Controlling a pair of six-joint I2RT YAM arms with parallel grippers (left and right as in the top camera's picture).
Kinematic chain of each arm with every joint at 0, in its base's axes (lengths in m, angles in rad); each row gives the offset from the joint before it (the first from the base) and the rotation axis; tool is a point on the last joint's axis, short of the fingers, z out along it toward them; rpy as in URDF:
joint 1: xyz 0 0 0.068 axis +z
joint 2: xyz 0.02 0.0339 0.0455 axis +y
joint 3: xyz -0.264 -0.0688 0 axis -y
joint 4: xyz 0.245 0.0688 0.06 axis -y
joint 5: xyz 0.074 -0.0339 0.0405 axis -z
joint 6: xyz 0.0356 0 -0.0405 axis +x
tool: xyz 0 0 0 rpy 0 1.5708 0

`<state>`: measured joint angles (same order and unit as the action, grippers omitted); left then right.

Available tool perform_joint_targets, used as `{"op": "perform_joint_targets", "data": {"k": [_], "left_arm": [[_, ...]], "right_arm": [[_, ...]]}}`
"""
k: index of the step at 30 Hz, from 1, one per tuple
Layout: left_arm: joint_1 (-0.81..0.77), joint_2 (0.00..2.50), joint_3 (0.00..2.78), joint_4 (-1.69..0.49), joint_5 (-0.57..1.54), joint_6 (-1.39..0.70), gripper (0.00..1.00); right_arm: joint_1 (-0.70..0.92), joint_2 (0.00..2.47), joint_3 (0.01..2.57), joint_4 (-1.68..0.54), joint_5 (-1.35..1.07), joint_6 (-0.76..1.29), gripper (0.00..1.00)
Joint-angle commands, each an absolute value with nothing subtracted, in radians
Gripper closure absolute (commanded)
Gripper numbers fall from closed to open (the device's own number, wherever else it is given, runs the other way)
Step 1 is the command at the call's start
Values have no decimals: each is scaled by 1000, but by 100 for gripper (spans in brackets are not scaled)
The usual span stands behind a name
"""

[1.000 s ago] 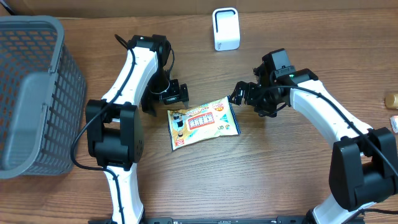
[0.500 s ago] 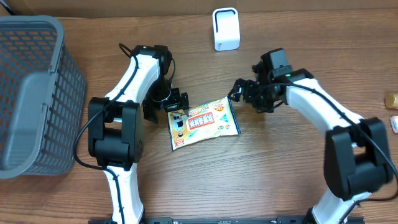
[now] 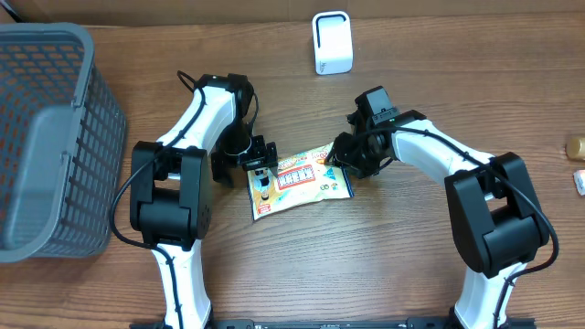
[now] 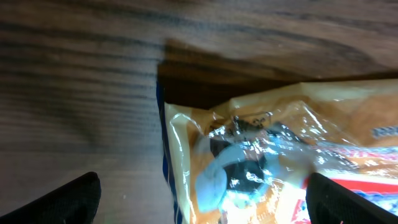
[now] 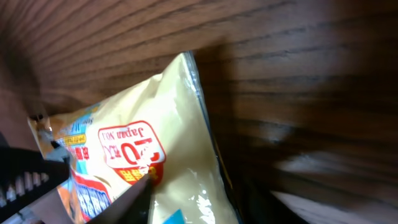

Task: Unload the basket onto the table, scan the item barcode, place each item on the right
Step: 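Grasp the bag's left and right edges with both grippers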

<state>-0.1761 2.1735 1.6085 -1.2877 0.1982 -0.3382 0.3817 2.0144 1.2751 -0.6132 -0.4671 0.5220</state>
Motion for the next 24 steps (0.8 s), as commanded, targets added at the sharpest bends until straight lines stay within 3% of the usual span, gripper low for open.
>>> {"op": "perform_joint_targets", "data": {"k": [1, 5, 15, 24], "left_arm": [[-178, 2179, 1570, -1276, 211, -348, 4], [-178, 2179, 1541, -1259, 214, -348, 5], [-178, 2179, 1524, -1231, 403, -246, 8], [-223, 2180, 1515, -1131, 552, -246, 14]], "right_arm": [[388, 2032, 1271, -604, -463, 532, 66], [388, 2032, 1271, -603, -432, 564, 96], [291, 2031, 1271, -645, -418, 654, 96], [229, 2031, 1271, -657, -692, 665, 96]]}}
